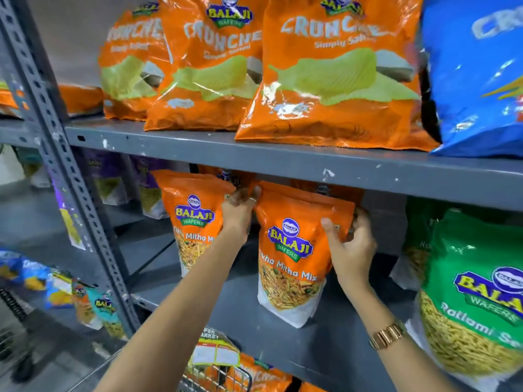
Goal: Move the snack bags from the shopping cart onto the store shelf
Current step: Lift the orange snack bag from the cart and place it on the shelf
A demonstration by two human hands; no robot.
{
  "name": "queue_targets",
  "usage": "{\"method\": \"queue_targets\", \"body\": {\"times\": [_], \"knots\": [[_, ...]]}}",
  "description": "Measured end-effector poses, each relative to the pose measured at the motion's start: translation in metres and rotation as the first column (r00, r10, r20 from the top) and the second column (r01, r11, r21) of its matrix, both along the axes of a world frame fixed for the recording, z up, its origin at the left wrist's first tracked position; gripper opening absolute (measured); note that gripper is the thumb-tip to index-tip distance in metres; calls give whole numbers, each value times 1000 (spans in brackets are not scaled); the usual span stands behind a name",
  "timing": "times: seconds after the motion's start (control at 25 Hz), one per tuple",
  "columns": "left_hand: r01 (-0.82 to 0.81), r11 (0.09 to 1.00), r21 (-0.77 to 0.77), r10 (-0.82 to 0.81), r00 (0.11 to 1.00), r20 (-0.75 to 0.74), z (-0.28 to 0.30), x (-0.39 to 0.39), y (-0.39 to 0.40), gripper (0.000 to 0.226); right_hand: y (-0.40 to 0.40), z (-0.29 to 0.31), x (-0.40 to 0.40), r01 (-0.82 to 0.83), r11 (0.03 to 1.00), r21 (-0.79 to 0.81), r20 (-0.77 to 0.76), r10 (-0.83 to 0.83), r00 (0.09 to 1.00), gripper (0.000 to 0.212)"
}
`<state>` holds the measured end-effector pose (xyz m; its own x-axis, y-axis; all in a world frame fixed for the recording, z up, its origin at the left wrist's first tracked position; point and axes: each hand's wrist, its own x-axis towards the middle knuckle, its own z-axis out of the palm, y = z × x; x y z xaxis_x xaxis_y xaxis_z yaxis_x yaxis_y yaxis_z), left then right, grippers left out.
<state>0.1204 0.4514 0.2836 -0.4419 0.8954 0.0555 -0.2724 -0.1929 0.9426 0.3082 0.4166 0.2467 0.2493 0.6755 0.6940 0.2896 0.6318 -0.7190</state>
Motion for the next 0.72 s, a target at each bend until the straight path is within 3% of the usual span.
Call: {"method": "queue_targets", "body": {"times": [0.12,0.24,0.32,0.52,0.64,0.72], "knots": [[-240,966,101,256,942,-215,-14,-2,-24,29,-9,-37,-6,-186,943,-278,8,196,981,72],[-488,847,211,524,704,-479,-42,-22,-38,29,-11,-71,-5,-257,865,-432,62,313,948,77],[-525,831,185,520,615,-592,-62,-40,-36,44,-10,-84,-4,-270,822,-501,77,353,933,70],[-575,817,-35,397,606,-689,-101,-69,-18,103,-2,-99,-3,-281,783,-555,3,340,941,61],[-544,812,-210,283,683,-674,-116,-80,-9,122,1,-104,0,-300,761,-576,-16,356,934,68],[-486,847,-214,232,701,-675,-126,-87,-9,128,5,-104,3,-321,740,-592,-12,389,921,65]]}}
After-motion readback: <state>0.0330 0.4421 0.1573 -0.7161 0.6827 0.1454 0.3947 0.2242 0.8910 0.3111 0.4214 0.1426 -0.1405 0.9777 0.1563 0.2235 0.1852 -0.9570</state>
